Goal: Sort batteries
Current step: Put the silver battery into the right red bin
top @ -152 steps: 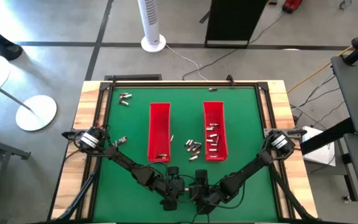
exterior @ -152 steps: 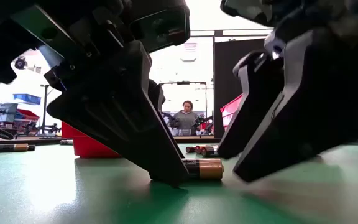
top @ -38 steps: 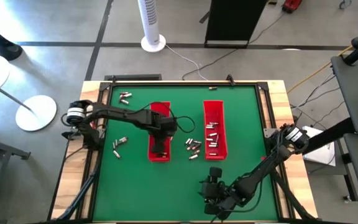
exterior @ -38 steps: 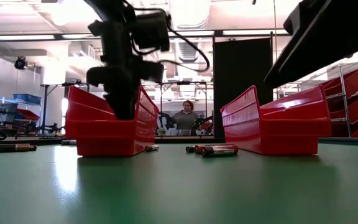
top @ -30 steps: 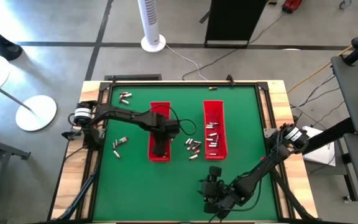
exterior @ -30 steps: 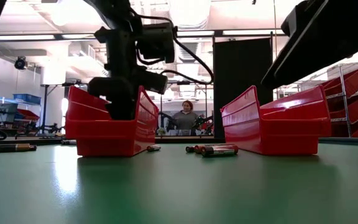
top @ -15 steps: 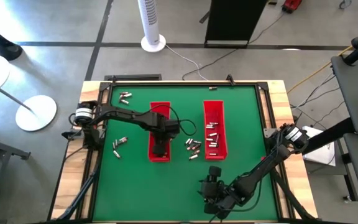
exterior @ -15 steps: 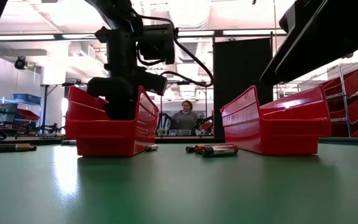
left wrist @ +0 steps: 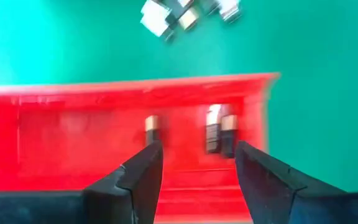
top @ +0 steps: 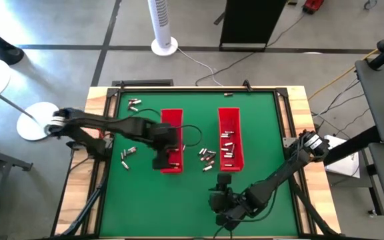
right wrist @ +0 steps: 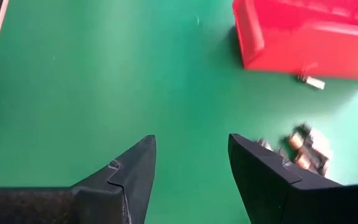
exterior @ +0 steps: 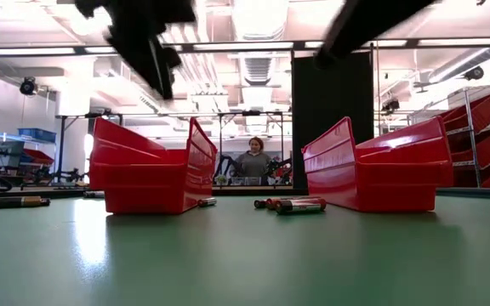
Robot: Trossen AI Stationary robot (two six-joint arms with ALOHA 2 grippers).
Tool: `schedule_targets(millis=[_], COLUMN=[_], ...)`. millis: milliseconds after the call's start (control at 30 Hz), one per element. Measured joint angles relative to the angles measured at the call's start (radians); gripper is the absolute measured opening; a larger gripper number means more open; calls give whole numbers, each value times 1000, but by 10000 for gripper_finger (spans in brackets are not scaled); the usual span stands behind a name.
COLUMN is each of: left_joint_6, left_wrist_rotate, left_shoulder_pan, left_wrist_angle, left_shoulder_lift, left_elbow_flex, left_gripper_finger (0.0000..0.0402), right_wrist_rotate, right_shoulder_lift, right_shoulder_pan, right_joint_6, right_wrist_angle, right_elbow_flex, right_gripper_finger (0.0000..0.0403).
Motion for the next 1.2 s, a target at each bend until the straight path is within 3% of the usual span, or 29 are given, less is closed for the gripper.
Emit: schedule_targets(millis=[100, 233, 333, 467, 567, 667, 833, 1200], left_joint_6=[-60, -143, -134, -71, -68, -64, -15, 18], left_wrist_rotate=[7, -1, -64, -69, -73, -113, -199, -227], left_shoulder_pan=[-71, -188, -294, -406, -431, -429, -423, -403], left_wrist_angle=[64, 278, 552, 997, 1310, 1511, 1571, 1515], left_shoulder_lift=[-125, -279, -370, -425, -409, -375, -374, -451], left_elbow_flex=[-40, -155, -298, -539, -691, -792, -843, -842], left_gripper_finger=[180, 180, 181, 181, 181, 181, 181, 181], right_wrist_rotate=[-57, -157, -238, -372, -451, -462, -556, -634], right_shoulder_lift=[0, 1, 2, 2, 20, 54, 103, 108], right_shoulder_pan=[-43, -111, -165, -244, -303, -355, -433, -476], right_joint_6=[-76, -179, -255, -349, -416, -479, -522, -576], right_wrist_angle=[1, 25, 37, 44, 62, 42, -2, -38], right_elbow_flex=[26, 30, 30, 27, 16, 12, 11, 3], right_gripper_finger=[195, 194, 190, 185, 182, 184, 188, 171])
